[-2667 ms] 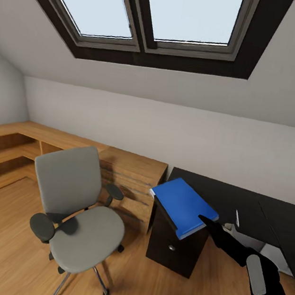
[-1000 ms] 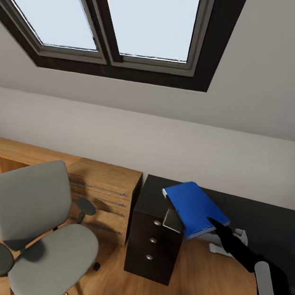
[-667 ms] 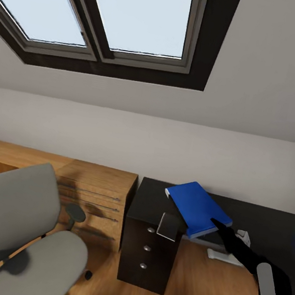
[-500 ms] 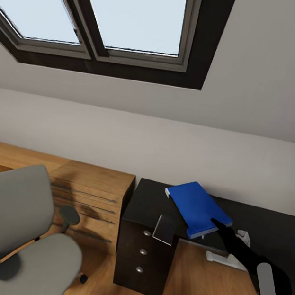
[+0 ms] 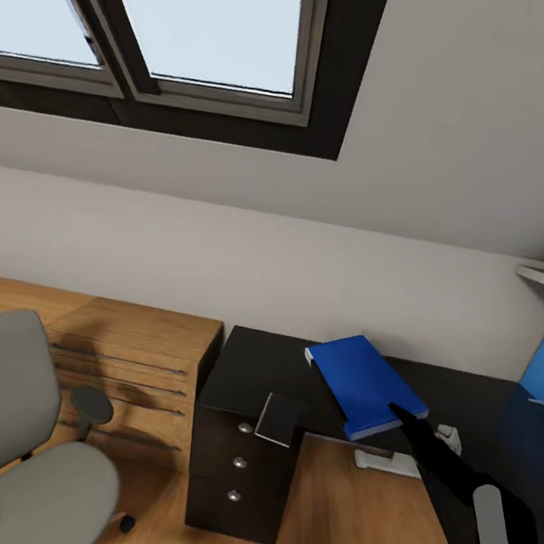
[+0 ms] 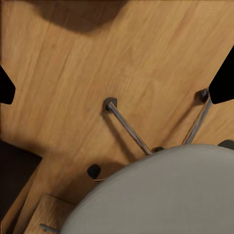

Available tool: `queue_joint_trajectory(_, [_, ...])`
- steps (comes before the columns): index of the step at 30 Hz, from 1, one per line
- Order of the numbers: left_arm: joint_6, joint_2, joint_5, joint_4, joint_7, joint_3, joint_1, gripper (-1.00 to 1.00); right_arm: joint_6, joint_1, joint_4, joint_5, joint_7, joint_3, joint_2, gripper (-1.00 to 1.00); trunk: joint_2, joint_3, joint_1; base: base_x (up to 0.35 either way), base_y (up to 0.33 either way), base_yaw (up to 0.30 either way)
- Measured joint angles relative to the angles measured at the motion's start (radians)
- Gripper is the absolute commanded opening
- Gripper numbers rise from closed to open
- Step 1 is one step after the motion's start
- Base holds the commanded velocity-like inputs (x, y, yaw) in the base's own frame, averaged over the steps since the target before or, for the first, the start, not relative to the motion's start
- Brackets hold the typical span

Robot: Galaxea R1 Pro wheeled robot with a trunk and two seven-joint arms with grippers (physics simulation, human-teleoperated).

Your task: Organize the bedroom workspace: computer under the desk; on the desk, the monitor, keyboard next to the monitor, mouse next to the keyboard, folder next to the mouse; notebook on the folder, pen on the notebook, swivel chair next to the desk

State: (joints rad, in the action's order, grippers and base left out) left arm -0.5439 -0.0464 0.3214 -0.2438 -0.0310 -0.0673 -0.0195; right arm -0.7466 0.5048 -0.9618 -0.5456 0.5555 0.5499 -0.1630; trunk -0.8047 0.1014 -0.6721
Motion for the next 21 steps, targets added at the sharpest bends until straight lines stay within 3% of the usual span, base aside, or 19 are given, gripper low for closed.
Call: queue_joint_trajectory(21, [0.000,0.000,0.000,0.000,0.000,-0.001,0.000,1.00,0.003,0.000,0.041,-0.001,-0.001,0.003,-0.002,-1.00,0.000,0.000,0.000,0.000,0.000,-0.271])
